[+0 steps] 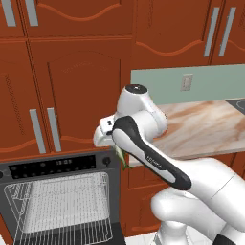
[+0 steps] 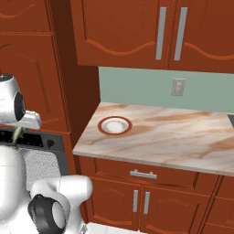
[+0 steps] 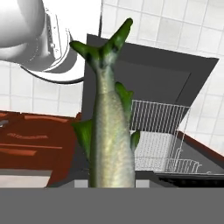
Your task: Take the fish from the oven and place it on the plate on the counter.
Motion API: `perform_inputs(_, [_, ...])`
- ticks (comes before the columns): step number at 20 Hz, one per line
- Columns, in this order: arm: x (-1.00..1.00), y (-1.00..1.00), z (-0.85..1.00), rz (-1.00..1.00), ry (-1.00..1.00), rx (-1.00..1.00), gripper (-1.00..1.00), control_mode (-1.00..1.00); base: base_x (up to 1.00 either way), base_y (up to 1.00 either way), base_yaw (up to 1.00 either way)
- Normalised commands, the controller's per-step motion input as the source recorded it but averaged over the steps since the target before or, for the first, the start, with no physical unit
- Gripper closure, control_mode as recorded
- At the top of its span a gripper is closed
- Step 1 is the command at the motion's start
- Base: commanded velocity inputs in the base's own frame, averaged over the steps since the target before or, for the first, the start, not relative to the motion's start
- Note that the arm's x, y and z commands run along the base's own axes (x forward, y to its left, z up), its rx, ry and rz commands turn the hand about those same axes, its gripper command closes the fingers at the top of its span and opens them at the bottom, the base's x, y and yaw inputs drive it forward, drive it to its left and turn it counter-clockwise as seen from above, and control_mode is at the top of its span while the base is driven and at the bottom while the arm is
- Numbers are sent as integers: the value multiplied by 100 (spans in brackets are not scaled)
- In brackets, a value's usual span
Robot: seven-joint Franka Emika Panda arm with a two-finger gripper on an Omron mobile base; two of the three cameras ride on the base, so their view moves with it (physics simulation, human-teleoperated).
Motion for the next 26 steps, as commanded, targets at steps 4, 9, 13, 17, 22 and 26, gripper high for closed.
perform_inputs(4, [0, -82, 78, -5, -6, 0, 100, -100, 0, 0, 0])
perform_inputs(9, [-1, -97, 46, -7, -9, 0, 100, -100, 0, 0, 0])
perform_inputs(13, [-13, -100, 36, -10, -8, 1, 100, -100, 0, 0, 0])
perform_inputs(17, [0, -100, 8, -14, -2, 0, 100, -100, 0, 0, 0])
perform_inputs(22, [20, -96, -10, -18, 0, 0, 100, -100, 0, 0, 0])
perform_inputs(26, [38, -64, -29, -15, 11, 0, 100, -100, 0, 0, 0])
